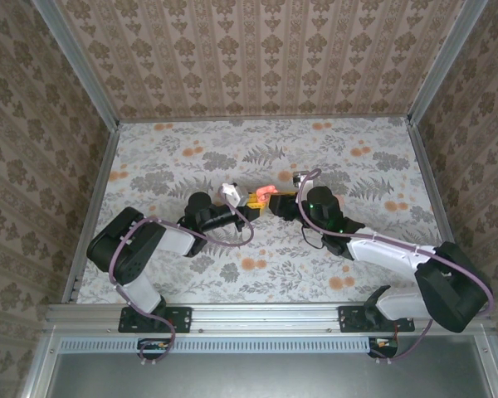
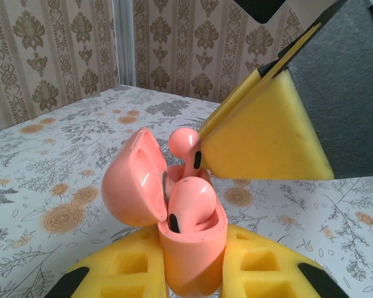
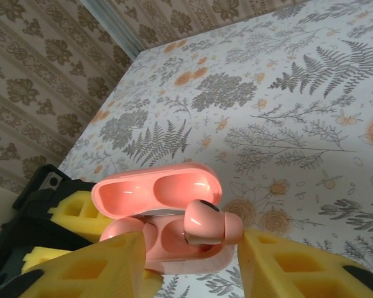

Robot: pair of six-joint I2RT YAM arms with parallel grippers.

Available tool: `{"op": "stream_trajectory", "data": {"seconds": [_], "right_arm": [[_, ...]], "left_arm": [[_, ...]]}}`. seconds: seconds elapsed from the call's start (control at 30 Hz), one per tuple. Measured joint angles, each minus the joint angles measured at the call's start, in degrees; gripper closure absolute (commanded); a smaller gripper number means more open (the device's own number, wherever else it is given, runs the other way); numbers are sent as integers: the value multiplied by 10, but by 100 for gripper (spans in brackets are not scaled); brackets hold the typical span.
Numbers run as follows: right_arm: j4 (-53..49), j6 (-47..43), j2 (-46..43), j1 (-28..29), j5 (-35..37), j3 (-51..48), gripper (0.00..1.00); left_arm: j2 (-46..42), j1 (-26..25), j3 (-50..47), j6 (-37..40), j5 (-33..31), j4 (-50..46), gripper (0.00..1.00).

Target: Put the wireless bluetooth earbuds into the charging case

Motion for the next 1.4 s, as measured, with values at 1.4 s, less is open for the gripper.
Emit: {"op": "stream_trajectory", "data": {"seconds": [1.4], "right_arm": [[-578, 31, 114, -53, -34, 250, 48]], "left_arm": [[-47, 12, -32, -10, -85, -10, 100]]}}
